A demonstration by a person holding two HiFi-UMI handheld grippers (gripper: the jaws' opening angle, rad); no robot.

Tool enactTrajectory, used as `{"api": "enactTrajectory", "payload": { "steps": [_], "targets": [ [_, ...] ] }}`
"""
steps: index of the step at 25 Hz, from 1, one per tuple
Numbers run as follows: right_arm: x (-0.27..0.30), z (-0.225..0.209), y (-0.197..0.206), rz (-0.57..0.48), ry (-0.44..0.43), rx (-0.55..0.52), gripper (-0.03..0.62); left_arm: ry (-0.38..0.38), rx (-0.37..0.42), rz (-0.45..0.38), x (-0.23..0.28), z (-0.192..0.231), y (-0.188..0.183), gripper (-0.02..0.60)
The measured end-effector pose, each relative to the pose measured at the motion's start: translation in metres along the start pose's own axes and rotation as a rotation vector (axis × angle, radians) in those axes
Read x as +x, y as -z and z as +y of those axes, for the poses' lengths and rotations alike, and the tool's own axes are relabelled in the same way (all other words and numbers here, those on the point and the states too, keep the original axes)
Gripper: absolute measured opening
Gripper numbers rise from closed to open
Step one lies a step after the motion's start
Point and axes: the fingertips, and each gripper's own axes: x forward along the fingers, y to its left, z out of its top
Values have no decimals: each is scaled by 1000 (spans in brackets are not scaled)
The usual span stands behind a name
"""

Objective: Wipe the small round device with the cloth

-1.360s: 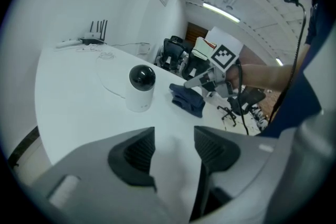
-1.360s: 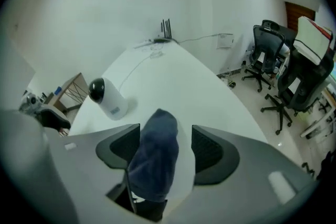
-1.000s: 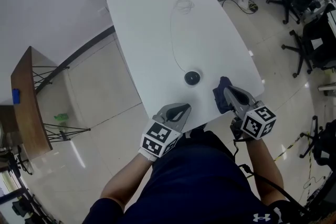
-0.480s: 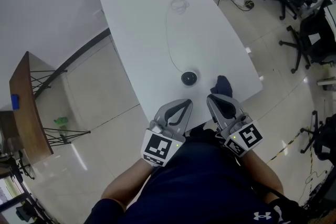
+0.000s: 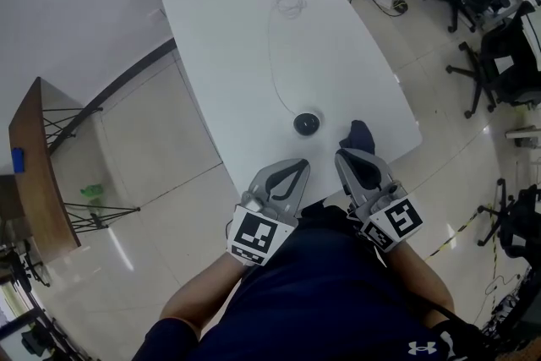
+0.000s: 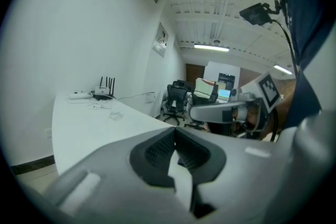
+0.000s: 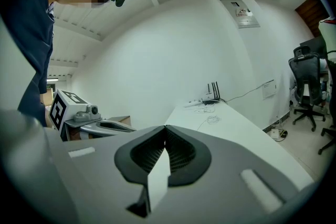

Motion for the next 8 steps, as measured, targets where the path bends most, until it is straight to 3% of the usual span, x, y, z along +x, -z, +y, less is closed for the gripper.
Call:
{"api": "enactTrajectory", "payload": {
  "steps": [8],
  "targets": [
    [1,3,1,9,23,-11,12,10,-7,-1,-5,6,3,3]
  ]
}}
